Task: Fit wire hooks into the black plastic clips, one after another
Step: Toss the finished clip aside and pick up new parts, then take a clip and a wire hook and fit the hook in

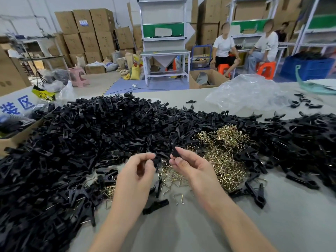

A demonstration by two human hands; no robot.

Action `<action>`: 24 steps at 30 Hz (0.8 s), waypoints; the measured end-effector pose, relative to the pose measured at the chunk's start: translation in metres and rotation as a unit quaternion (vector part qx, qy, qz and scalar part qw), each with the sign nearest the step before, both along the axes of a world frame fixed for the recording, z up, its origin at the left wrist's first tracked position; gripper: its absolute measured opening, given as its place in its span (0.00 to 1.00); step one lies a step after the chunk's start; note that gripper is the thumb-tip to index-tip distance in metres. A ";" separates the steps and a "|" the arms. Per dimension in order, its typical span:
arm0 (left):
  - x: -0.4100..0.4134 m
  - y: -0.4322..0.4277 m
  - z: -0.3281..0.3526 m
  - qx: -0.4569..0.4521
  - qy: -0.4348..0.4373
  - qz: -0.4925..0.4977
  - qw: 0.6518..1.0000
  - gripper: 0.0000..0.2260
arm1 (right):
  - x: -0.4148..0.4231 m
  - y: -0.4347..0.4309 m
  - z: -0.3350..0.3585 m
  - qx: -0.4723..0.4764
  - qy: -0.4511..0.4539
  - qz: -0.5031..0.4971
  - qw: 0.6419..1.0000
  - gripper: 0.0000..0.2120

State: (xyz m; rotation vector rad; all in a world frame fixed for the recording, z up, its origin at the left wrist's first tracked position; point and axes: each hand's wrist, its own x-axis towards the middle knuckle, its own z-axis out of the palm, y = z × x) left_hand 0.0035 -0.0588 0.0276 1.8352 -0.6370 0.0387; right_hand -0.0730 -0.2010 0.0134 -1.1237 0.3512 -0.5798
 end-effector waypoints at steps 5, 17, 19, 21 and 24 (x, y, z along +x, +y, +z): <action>-0.001 -0.003 0.003 -0.076 0.126 -0.089 0.985 0.08 | -0.001 0.005 -0.001 0.009 0.006 0.043 0.999 0.13; -0.004 -0.006 0.007 -0.157 0.240 -0.114 0.951 0.10 | -0.003 0.008 -0.002 0.006 -0.009 0.091 0.996 0.13; -0.005 -0.006 0.008 -0.162 0.241 -0.120 0.949 0.11 | -0.004 0.007 -0.002 0.002 -0.010 0.096 0.995 0.13; -0.006 -0.006 0.009 -0.168 0.235 -0.115 0.950 0.11 | -0.004 0.007 -0.002 -0.001 -0.014 0.100 0.995 0.14; -0.006 -0.006 0.009 -0.177 0.226 -0.103 0.952 0.10 | -0.003 0.008 -0.003 -0.012 -0.002 0.096 0.995 0.13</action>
